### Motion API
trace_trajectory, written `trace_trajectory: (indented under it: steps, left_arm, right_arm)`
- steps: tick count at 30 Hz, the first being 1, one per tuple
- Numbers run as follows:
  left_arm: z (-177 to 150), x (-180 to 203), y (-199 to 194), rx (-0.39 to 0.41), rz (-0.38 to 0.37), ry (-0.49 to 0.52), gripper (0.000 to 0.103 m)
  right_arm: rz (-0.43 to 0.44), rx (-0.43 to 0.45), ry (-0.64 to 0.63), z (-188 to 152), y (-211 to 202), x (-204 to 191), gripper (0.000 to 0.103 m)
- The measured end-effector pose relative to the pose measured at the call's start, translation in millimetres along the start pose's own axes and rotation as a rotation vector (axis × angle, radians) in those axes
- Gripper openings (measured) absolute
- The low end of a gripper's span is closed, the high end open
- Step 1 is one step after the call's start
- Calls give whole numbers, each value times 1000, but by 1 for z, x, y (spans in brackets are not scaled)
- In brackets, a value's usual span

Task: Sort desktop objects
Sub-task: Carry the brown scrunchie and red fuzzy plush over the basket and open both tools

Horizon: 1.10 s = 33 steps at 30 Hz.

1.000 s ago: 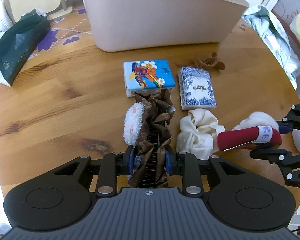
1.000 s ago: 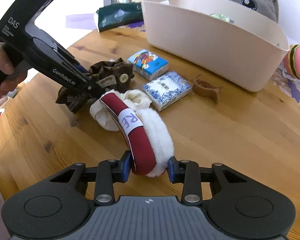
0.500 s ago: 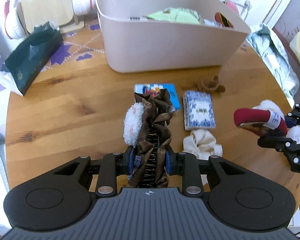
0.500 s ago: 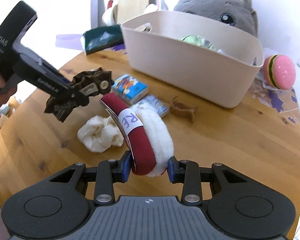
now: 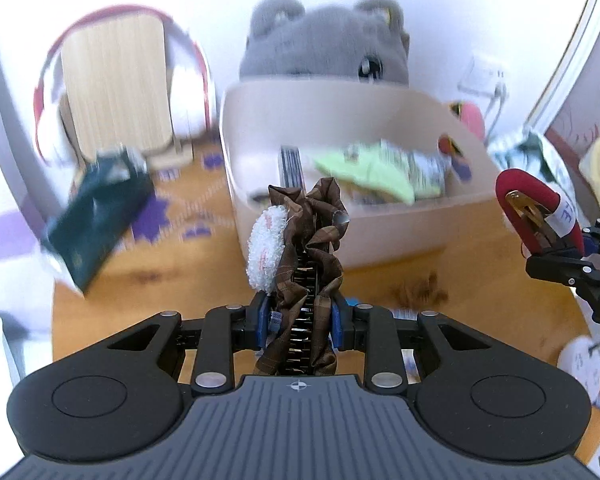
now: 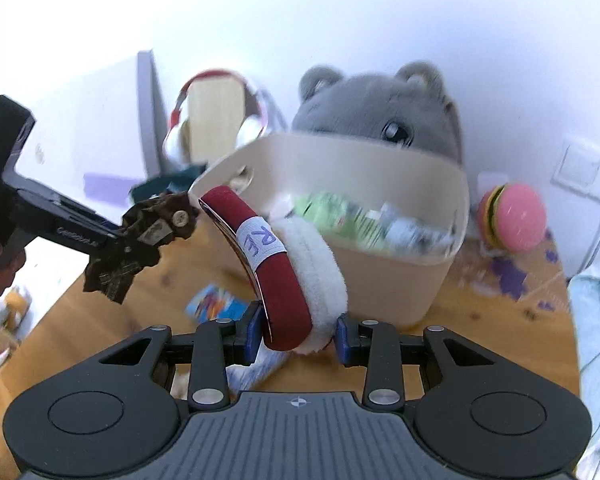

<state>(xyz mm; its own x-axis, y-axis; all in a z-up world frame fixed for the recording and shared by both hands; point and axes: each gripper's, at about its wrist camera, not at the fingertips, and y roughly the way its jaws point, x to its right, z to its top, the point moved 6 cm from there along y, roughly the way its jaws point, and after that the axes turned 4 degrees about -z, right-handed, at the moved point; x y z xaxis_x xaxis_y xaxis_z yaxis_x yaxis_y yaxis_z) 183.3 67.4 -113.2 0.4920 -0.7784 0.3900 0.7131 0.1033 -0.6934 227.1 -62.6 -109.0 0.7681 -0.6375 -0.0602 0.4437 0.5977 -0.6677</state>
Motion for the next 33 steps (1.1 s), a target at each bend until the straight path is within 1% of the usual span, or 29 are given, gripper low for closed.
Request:
trace_trajectory:
  steps: [4,9,12,17,20,24,28,33]
  left_arm:
    - [30,0,-6,59,6,13,29]
    - [62,5,-2,99,5,36,29]
    - [76,9,5,108,-4,34,29]
    - [94,19,29,97,-13,43,29]
    - [101,21,49,74,-4,43,29]
    - [104,19,73,39,12,35,29]
    - [105,19,95,26,28,58,29]
    - [100,18,111,3,29,62,29]
  right_arm:
    - [-34,48,26,20,3,11,34]
    - [-67,67,24,38,13,21,34]
    - [-122,81,11,48,23,26,34]
    - [-193,95,57,69,45,39,34]
    - [-223,83,81,77,61,48,34]
    - [-243,54,103,82,78,58,34]
    - [-259,11,108,79,94,63,34]
    - [-277,-52,115,68,110,67,34]
